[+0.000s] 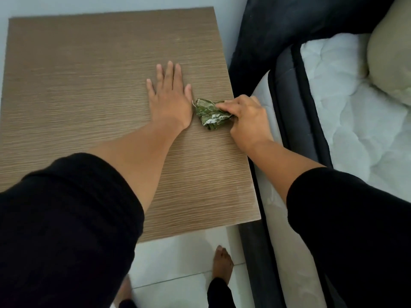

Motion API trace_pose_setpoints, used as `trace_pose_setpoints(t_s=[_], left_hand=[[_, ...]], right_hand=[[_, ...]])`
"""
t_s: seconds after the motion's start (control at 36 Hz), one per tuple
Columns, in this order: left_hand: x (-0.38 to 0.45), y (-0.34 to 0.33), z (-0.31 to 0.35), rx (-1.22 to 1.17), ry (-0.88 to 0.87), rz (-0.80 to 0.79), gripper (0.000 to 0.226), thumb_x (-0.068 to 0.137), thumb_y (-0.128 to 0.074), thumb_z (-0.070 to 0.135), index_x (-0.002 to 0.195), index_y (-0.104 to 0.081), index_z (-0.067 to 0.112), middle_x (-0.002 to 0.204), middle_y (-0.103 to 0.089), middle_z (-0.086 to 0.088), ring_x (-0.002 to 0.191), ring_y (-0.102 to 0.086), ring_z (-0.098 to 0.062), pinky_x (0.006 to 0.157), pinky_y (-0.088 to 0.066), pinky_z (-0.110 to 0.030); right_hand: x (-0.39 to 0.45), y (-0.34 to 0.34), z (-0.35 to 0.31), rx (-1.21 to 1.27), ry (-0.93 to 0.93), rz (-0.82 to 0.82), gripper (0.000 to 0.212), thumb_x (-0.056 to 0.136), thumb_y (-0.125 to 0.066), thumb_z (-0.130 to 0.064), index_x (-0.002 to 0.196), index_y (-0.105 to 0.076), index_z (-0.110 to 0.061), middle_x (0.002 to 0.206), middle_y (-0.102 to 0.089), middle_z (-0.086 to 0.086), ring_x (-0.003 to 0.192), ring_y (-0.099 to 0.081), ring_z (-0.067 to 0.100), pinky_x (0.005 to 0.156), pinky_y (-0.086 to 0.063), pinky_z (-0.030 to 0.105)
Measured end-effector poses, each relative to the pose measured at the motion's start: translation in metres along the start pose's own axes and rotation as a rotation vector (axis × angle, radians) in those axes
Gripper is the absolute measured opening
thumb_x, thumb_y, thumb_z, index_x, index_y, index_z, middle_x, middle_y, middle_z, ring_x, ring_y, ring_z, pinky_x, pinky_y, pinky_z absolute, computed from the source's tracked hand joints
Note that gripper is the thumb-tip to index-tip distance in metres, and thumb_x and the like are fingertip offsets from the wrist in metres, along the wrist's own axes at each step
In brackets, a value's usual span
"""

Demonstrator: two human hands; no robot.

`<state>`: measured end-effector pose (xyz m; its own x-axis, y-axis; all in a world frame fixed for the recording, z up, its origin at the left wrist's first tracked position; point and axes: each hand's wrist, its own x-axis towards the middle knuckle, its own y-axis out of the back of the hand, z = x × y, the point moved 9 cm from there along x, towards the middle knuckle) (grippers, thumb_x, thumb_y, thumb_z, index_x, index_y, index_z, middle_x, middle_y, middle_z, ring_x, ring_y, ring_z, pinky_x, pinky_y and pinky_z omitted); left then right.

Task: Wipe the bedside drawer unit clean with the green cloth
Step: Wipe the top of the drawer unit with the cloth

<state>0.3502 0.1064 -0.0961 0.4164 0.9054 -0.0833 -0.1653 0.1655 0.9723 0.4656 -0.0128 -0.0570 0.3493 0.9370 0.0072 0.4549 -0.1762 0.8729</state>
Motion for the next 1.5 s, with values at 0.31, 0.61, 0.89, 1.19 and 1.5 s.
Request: trace_pose_setpoints(t_s=[0.31, 0.61, 0.89, 1.19, 1.5], left_hand=[[-0.036, -0.006, 0.002, 0.035, -0.007, -0.088, 0.059, 0.1, -0.012, 0.039, 0.151, 0.002, 0.012, 0.16, 0.007, -0.004, 0.146, 0.012, -0.024, 0.117, 0.006, -0.047], [-0.079, -0.013, 0.002, 0.063, -0.052, -0.142, 0.061, 0.1, -0.011, 0.041, 0.15, 0.005, 0.011, 0.159, 0.01, -0.005, 0.146, 0.014, -0.024, 0.117, 0.006, -0.046], [-0.111, -0.015, 0.001, 0.081, -0.12, -0.188, 0.061, 0.1, -0.011, 0.042, 0.15, 0.007, 0.012, 0.159, 0.012, -0.005, 0.145, 0.015, -0.024, 0.117, 0.007, -0.045], [-0.142, -0.007, 0.002, 0.066, -0.252, -0.238, 0.06, 0.101, -0.019, 0.04, 0.151, 0.002, 0.013, 0.159, 0.009, -0.002, 0.146, 0.012, -0.022, 0.117, 0.004, -0.048], [-0.154, -0.017, 0.059, 0.052, -0.58, -0.265, 0.061, 0.1, -0.026, 0.041, 0.151, -0.002, 0.019, 0.16, 0.003, 0.003, 0.147, 0.008, -0.018, 0.116, 0.001, -0.051]], right_hand=[[-0.086, 0.003, 0.0, 0.016, -0.005, 0.068, 0.05, 0.078, -0.05, 0.018, 0.112, -0.069, -0.013, 0.104, -0.064, 0.013, 0.103, -0.054, 0.029, 0.09, -0.038, 0.018], [-0.165, 0.011, -0.004, 0.008, -0.022, 0.187, 0.051, 0.063, -0.058, 0.024, 0.099, -0.074, -0.008, 0.088, -0.067, 0.014, 0.085, -0.062, 0.033, 0.079, -0.047, 0.025], [-0.201, 0.006, -0.008, -0.036, -0.15, 0.199, 0.053, 0.066, -0.058, 0.022, 0.104, -0.073, -0.012, 0.09, -0.067, 0.01, 0.083, -0.058, 0.033, 0.069, -0.055, 0.043], [-0.229, 0.005, -0.046, 0.048, -0.152, 0.106, 0.046, 0.072, -0.045, 0.011, 0.103, -0.073, -0.009, 0.091, -0.066, 0.014, 0.089, -0.059, 0.028, 0.079, -0.034, 0.007], [-0.248, 0.02, -0.004, 0.107, -0.527, 0.423, 0.042, 0.085, -0.046, 0.004, 0.121, -0.059, -0.014, 0.112, -0.051, 0.009, 0.106, -0.05, 0.021, 0.085, -0.029, 0.011]])
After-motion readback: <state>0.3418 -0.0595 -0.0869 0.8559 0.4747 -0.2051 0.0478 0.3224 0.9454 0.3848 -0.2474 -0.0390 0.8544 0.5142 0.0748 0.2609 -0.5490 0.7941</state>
